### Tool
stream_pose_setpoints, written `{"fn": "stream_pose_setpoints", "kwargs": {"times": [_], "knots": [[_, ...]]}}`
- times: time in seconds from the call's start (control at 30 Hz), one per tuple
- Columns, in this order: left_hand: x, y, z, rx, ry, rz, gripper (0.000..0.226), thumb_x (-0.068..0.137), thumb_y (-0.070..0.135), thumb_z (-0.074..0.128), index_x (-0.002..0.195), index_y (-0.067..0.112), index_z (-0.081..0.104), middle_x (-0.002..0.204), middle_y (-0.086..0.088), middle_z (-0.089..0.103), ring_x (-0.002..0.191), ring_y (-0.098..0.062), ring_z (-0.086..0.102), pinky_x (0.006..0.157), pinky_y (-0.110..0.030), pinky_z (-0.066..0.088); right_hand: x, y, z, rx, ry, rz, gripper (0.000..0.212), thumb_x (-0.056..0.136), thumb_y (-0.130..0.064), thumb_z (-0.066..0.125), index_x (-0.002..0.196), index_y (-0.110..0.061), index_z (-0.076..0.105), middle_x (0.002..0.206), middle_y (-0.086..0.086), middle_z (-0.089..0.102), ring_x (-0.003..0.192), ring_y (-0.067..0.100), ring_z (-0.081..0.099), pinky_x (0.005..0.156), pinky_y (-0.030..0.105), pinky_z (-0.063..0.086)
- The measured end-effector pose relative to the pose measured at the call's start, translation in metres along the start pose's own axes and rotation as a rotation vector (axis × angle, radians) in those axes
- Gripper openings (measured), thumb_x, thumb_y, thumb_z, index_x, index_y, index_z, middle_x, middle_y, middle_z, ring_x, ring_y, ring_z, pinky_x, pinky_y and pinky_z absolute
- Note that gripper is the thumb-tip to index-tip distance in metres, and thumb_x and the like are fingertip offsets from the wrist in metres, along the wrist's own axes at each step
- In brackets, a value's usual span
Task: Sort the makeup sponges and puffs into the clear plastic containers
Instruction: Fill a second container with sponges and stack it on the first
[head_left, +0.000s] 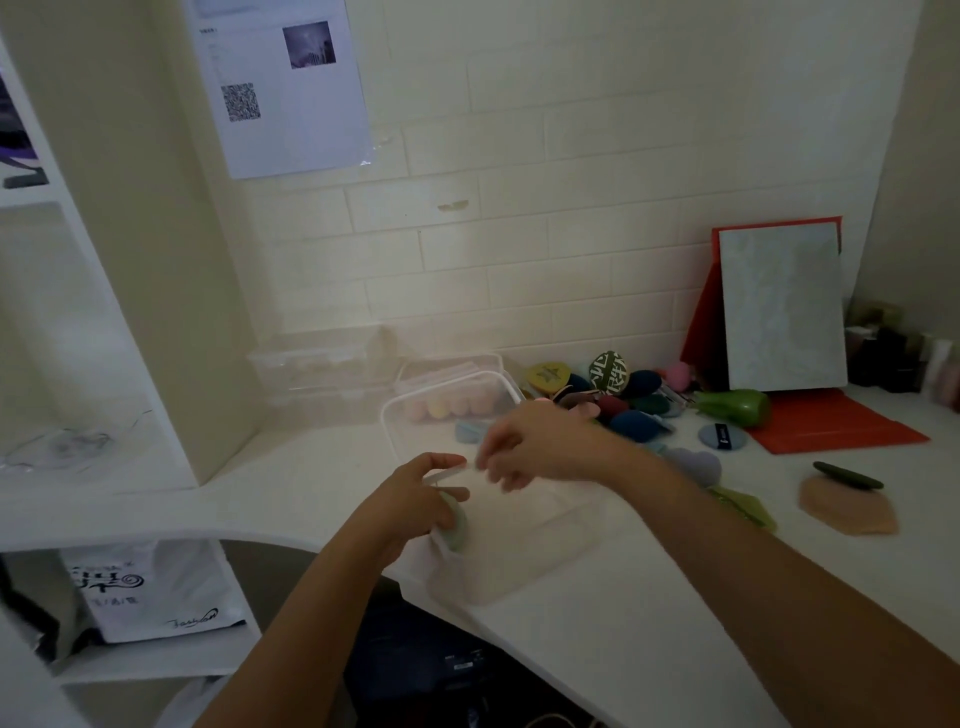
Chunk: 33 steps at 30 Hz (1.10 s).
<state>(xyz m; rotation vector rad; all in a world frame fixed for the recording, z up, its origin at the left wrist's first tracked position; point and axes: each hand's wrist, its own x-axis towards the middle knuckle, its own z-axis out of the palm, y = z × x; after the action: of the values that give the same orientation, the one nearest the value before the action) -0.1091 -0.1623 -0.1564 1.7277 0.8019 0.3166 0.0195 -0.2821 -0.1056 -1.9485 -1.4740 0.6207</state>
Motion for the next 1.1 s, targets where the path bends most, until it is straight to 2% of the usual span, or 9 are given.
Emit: {"fn": "stream_pose_setpoints", "kwargs": {"times": [0.17, 0.33, 0.43, 0.57, 0.73, 0.83, 0.9, 0.97, 1.1], "knots": [[0.001, -0.001, 0.0, 0.032, 0.014, -0.007, 0.055, 0.075, -0.02, 0.05, 0.102, 0.028, 0.054, 0.095, -0.001, 0.066, 0.099, -0.019, 0.058, 0.087, -0.031, 0.046, -0.011, 0.017, -0.058, -0.724, 0.398, 0.238, 0.017, 0.078, -0.024, 0.069, 0.081, -0.009, 0.063, 0.08, 0.002, 0.063, 0.075, 0.019, 0.058, 0.053, 0.023, 0.038], [0.002, -0.003, 0.002, 0.049, 0.031, 0.006, 0.056, 0.074, -0.021, 0.05, 0.096, 0.031, 0.055, 0.095, -0.002, 0.066, 0.101, -0.022, 0.059, 0.095, -0.036, 0.045, -0.04, 0.032, -0.064, -0.872, -0.007, 0.58, 0.037, 0.081, -0.03, 0.07, 0.112, -0.014, 0.056, 0.095, 0.005, 0.055, 0.095, 0.02, 0.055, 0.078, 0.03, 0.046], [0.003, -0.004, 0.003, 0.041, 0.037, 0.017, 0.056, 0.074, -0.021, 0.051, 0.095, 0.031, 0.055, 0.094, -0.002, 0.066, 0.101, -0.023, 0.059, 0.094, -0.036, 0.045, -0.036, 0.039, -0.058, -0.83, -0.063, 0.632, 0.049, 0.084, -0.027, 0.067, 0.127, -0.01, 0.05, 0.113, 0.007, 0.057, 0.115, 0.023, 0.055, 0.094, 0.032, 0.046], [0.003, -0.007, 0.003, 0.029, 0.036, 0.037, 0.056, 0.073, -0.021, 0.05, 0.095, 0.03, 0.057, 0.098, -0.002, 0.066, 0.101, -0.023, 0.058, 0.093, -0.035, 0.045, -0.035, 0.036, -0.061, -0.784, -0.046, 0.612, 0.034, 0.086, -0.016, 0.062, 0.119, -0.009, 0.056, 0.104, 0.008, 0.059, 0.103, 0.023, 0.059, 0.087, 0.029, 0.048], [0.005, -0.006, 0.0, 0.034, 0.016, 0.05, 0.054, 0.073, -0.021, 0.05, 0.094, 0.028, 0.056, 0.095, -0.002, 0.066, 0.093, -0.019, 0.059, 0.077, -0.027, 0.047, -0.032, 0.018, -0.073, -0.727, 0.194, 0.475, 0.018, 0.089, -0.024, 0.056, 0.096, -0.008, 0.059, 0.072, 0.001, 0.05, 0.06, 0.012, 0.047, 0.05, 0.021, 0.038], [0.005, -0.005, -0.008, 0.056, 0.036, 0.04, 0.055, 0.073, -0.021, 0.052, 0.093, 0.029, 0.055, 0.094, -0.001, 0.065, 0.09, -0.015, 0.058, 0.069, -0.022, 0.044, -0.032, -0.002, -0.067, -0.607, 0.234, 0.219, 0.026, 0.089, -0.019, 0.052, 0.111, -0.014, 0.066, 0.099, 0.002, 0.064, 0.077, 0.014, 0.054, 0.056, 0.021, 0.039], [0.008, -0.008, -0.013, 0.02, 0.093, 0.033, 0.055, 0.072, -0.023, 0.05, 0.091, 0.029, 0.057, 0.094, -0.005, 0.065, 0.091, -0.02, 0.058, 0.071, -0.026, 0.045, -0.031, -0.014, -0.048, -0.52, 0.177, 0.049, 0.029, 0.089, -0.017, 0.053, 0.115, -0.021, 0.066, 0.095, -0.006, 0.059, 0.08, 0.01, 0.052, 0.058, 0.015, 0.039], [0.008, -0.01, -0.014, -0.019, 0.137, 0.036, 0.055, 0.071, -0.024, 0.048, 0.09, 0.028, 0.057, 0.094, -0.007, 0.064, 0.094, -0.024, 0.057, 0.072, -0.028, 0.045, -0.025, -0.02, -0.026, -0.418, 0.073, -0.033, 0.03, 0.089, -0.017, 0.056, 0.115, -0.028, 0.065, 0.088, -0.012, 0.055, 0.077, 0.009, 0.053, 0.066, 0.018, 0.046], [0.008, -0.013, -0.011, -0.066, 0.192, 0.053, 0.052, 0.074, -0.02, 0.047, 0.092, 0.027, 0.057, 0.101, -0.01, 0.063, 0.089, -0.02, 0.056, 0.064, -0.024, 0.044, -0.003, -0.021, 0.005, -0.416, -0.075, -0.11, 0.033, 0.092, -0.011, 0.053, 0.12, -0.025, 0.064, 0.119, -0.002, 0.061, 0.098, 0.014, 0.057, 0.082, 0.026, 0.049]]}}
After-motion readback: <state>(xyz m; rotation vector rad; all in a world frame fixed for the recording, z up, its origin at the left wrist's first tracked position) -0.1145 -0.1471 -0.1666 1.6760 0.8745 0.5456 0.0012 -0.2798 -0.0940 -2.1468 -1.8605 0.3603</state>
